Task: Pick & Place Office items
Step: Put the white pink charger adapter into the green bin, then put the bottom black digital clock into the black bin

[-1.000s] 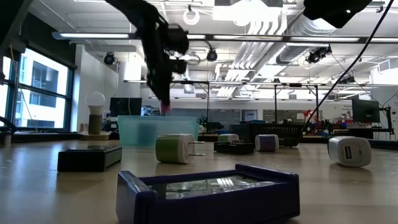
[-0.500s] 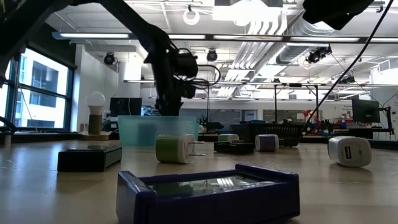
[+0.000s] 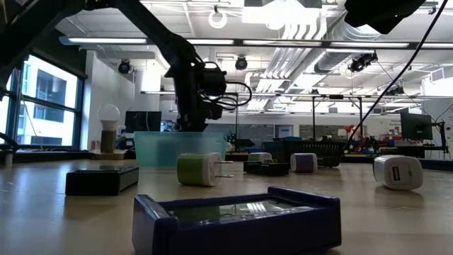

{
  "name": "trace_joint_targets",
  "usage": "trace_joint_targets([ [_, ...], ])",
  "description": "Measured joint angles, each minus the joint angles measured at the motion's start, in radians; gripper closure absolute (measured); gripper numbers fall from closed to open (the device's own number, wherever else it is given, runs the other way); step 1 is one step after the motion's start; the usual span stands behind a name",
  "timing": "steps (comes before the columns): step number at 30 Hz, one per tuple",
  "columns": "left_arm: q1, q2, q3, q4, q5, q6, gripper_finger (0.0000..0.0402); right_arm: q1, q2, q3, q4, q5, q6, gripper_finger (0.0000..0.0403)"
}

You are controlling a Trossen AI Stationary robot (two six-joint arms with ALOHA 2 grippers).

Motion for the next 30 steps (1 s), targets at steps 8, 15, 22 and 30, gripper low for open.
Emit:
trace_joint_targets([
  [8, -0.008, -0.013, 0.000, 0.001, -0.008, 0.004, 0.0222, 0.000, 0.000, 0.000, 0.000, 0.000, 0.000, 0.0229],
  [15, -0.013, -0.073, 0.000, -0.003, -0.010, 0.004, 0.0220, 0.000, 0.000, 0.000, 0.000, 0.000, 0.000, 0.0229],
  [22, -0.021, -0.200, 0.000, -0.025, -0.010, -0.031, 0.0219, 0.000, 0.000, 0.000, 0.000, 0.000, 0.000, 0.0229],
  [30, -0.056, -0.339, 0.000, -0.146, 0.025, -0.149, 0.0219, 0.002, 0.000, 0.000, 0.000, 0.000, -0.017, 0.0229],
])
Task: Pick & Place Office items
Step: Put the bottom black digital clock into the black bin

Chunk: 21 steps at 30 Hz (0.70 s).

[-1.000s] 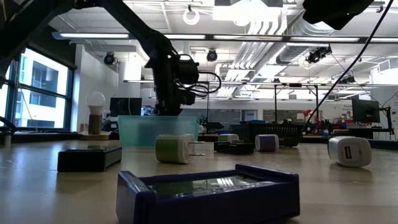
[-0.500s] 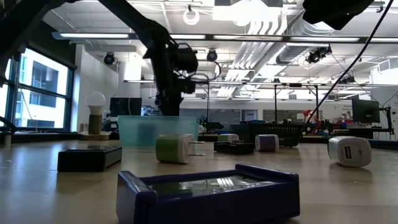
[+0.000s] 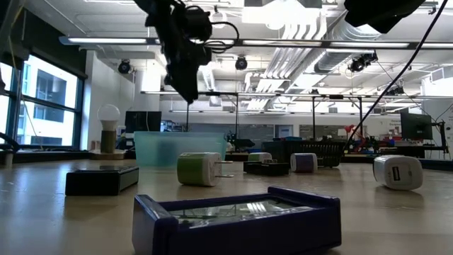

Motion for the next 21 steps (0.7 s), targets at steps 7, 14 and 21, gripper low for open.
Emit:
trace_joint_targets([
  [7, -0.106, -0.028, 0.000, -0.173, 0.182, -0.019, 0.0219, 0.000, 0.000, 0.000, 0.000, 0.000, -0.002, 0.0229],
  [14, -0.327, -0.022, -0.001, -0.246, 0.235, -0.042, 0.0219, 0.000, 0.026, 0.000, 0.004, 0.000, -0.005, 0.0229],
  [21, -0.570, -0.022, -0.001, -0.246, 0.214, -0.065, 0.0219, 0.000, 0.078, 0.000, 0.008, -0.011, -0.010, 0.0229],
])
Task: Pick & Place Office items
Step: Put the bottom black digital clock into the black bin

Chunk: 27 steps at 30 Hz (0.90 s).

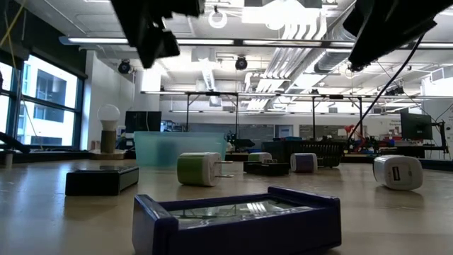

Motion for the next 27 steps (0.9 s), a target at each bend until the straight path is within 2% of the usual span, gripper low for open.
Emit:
trace_joint_targets([
  [9, -0.203, 0.000, 0.000, 0.003, -0.149, -0.037, 0.0219, 0.006, 0.001, 0.000, 0.031, -0.045, -0.002, 0.0229],
  [14, -0.294, 0.000, 0.000, 0.010, -0.319, -0.028, 0.0219, 0.006, 0.001, 0.000, 0.031, -0.044, -0.001, 0.0229],
  [18, -0.382, 0.000, -0.008, 0.015, -0.409, 0.106, 0.0219, 0.006, 0.001, 0.000, 0.031, -0.042, 0.000, 0.0229],
  [24, -0.448, 0.000, -0.081, 0.070, -0.426, 0.336, 0.0219, 0.006, 0.001, 0.000, 0.031, -0.042, 0.000, 0.0229],
  [27, -0.451, 0.000, -0.133, 0.154, -0.427, 0.382, 0.0219, 0.006, 0.001, 0.000, 0.031, -0.042, 0.000, 0.0229],
])
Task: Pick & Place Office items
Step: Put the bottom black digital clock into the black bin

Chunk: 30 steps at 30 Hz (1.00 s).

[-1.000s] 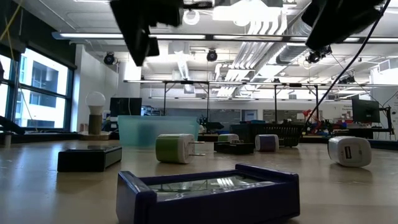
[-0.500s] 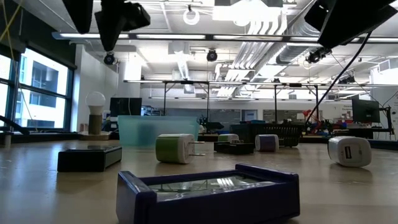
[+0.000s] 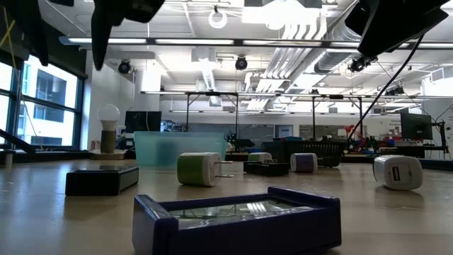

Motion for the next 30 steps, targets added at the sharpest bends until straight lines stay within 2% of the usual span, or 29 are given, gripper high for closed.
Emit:
trace_joint_targets([
  [8, 0.012, 0.000, -0.038, 0.226, 0.000, 0.003, 0.0219, 0.000, 0.000, 0.000, 0.000, 0.000, 0.000, 0.0229],
  [10, 0.012, 0.000, -0.038, 0.279, 0.000, -0.077, 0.0219, 0.000, 0.000, 0.000, 0.000, 0.000, 0.000, 0.0229],
  [13, 0.012, 0.000, -0.038, 0.315, 0.001, -0.226, 0.0219, 0.000, 0.000, 0.000, 0.000, 0.000, 0.000, 0.0229],
  [22, 0.012, 0.000, -0.038, 0.327, 0.037, -0.292, 0.0215, 0.000, 0.000, 0.000, 0.000, -0.003, 0.000, 0.0229],
  [25, 0.020, 0.000, -0.038, 0.327, 0.046, -0.326, 0.0196, 0.000, 0.000, 0.000, 0.000, -0.001, -0.007, 0.0229],
  [30, 0.024, 0.000, -0.038, 0.333, 0.076, -0.338, 0.0133, 0.000, 0.000, 0.000, 0.000, 0.000, -0.018, 0.0229],
])
